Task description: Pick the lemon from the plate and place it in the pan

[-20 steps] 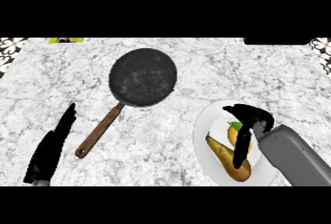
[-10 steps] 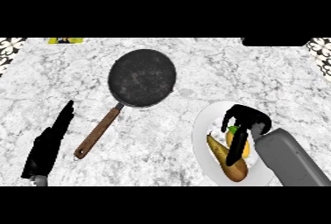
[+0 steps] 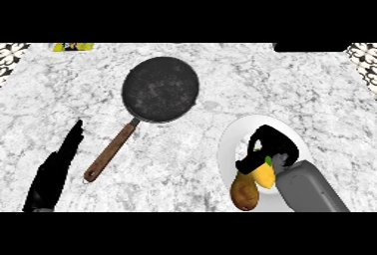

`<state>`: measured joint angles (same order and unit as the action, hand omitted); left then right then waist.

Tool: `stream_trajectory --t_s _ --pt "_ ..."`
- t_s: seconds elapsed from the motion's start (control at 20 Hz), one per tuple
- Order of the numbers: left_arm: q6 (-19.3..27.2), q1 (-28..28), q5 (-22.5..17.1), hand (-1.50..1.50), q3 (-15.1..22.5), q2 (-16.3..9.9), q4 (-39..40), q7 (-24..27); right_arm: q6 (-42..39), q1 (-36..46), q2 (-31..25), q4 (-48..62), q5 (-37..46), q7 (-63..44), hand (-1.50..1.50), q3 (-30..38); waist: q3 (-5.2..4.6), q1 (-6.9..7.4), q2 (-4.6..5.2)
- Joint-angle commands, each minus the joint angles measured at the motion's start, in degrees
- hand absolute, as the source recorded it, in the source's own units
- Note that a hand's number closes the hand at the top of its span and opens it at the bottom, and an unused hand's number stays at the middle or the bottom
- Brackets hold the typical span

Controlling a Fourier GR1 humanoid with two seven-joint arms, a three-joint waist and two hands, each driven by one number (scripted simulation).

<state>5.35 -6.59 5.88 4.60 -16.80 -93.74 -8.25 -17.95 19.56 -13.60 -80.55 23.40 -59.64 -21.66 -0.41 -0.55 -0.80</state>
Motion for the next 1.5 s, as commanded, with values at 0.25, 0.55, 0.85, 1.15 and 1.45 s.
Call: stream_trajectory --t_s 0.25,0.55,0.85,1.15,1.45 --pt "0.1 2.1 0.5 0.0 -0.9 -0.1 1.1 -1.4 12.8 -1.8 0.6 -10.4 22.4 -14.6 1.5 -4.4 0.32 -0.85 0.26" --pt "-1.6 2.3 -0.6 0.0 -1.5 -0.4 3.2 1.3 13.9 10.1 -2.7 -16.0 38.2 -8.2 1.5 -5.8 0.29 0.15 0.41" --pt "-2.6 1.4 0.1 0.0 -1.1 -0.6 0.1 -0.4 9.4 22.8 9.4 -9.7 44.3 -9.3 1.5 -6.2 0.37 1.47 0.78" --pt "-4.0 1.7 -0.9 0.0 -2.4 -0.7 0.4 1.1 22.1 31.1 13.4 7.8 39.7 -2.4 1.5 0.6 0.39 2.57 1.21" --pt "-2.2 3.9 2.2 0.0 0.3 1.8 2.1 0.7 32.5 42.0 13.6 26.3 32.1 2.2 1.5 5.5 0.35 4.24 1.81"
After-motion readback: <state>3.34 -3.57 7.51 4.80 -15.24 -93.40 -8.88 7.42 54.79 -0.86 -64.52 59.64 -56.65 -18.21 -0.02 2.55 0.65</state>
